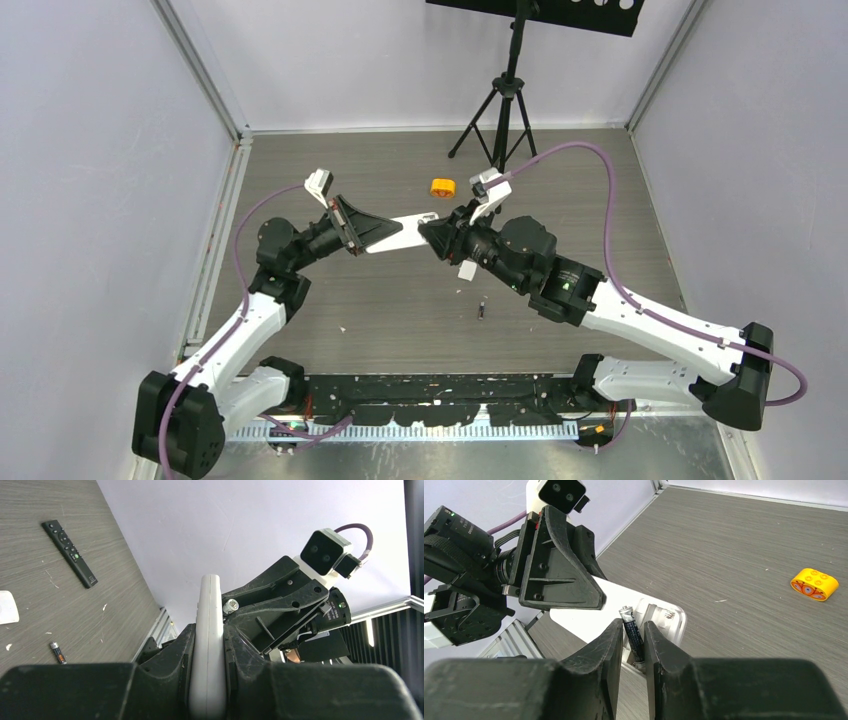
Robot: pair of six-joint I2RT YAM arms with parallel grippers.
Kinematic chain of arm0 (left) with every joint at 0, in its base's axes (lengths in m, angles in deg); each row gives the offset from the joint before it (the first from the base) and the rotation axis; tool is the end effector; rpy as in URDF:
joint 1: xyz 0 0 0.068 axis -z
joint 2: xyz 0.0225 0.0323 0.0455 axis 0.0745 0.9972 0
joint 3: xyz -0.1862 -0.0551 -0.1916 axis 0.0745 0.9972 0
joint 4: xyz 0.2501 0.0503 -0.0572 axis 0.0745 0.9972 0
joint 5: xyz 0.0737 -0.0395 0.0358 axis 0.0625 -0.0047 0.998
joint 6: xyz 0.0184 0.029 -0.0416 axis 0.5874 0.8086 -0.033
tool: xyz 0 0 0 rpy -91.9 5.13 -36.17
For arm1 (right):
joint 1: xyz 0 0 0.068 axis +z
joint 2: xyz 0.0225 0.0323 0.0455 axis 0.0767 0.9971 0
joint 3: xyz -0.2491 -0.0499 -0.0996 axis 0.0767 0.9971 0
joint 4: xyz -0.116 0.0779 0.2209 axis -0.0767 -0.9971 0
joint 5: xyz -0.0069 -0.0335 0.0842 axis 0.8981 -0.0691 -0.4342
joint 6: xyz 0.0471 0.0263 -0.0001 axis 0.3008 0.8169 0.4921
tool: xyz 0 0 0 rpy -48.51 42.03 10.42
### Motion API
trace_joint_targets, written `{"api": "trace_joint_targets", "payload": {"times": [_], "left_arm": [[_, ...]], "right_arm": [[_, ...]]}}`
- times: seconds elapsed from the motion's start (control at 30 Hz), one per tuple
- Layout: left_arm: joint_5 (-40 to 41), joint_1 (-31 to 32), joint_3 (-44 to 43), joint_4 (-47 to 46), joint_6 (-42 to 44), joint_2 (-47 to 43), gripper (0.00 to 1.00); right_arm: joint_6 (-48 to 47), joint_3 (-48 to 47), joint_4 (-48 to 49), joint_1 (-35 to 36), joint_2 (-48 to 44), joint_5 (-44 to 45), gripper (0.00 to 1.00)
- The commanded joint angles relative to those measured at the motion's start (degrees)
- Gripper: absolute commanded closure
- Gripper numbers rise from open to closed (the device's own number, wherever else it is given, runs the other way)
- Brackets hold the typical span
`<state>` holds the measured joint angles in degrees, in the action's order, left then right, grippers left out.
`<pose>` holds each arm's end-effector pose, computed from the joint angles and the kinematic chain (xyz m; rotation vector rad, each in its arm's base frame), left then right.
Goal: Load the batteries into the remote control
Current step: Load the battery into the remote control.
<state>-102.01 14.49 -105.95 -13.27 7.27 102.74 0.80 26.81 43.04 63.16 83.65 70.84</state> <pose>0.1993 -0.0938 0.3118 -0.1261 1.7217 -1.8756 0.1380 0.2108 0.3762 -0.3585 1.6583 0.8662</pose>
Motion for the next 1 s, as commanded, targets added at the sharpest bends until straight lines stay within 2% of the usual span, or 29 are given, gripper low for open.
{"api": "trace_joint_targets", "payload": {"times": [0.0,0.17,0.33,0.47,0.77,0.97], "left_arm": [[-0.42,0.13,-2.07,-6.37,-1.97,-0.54,1.0],[-0.35,0.13,-1.8,-6.49,-1.87,-0.33,1.0],[-0.26,0.13,-1.6,-6.66,-2.04,-0.47,1.0],[-0.14,0.13,-1.74,-7.24,-3.38,-0.49,1.0],[2.39,0.13,-1.33,-9.91,-11.3,-0.82,1.0],[4.34,0.13,-0.47,-10.38,-14.14,-1.4,1.0]], "right_arm": [[-0.05,-1.23,-0.29,0.3,0.38,0.69,0.72],[1.35,-2.36,-1.12,0.3,-0.01,3.77,0.72],[1.93,-1.8,0.14,0.3,-0.15,7.34,0.85],[2.39,-0.01,3.46,0.3,-0.4,8.97,0.89],[2.21,0.39,5.86,0.32,0.69,10.14,0.89],[3.02,0.49,6.48,0.34,1.45,9.76,0.84]]}}
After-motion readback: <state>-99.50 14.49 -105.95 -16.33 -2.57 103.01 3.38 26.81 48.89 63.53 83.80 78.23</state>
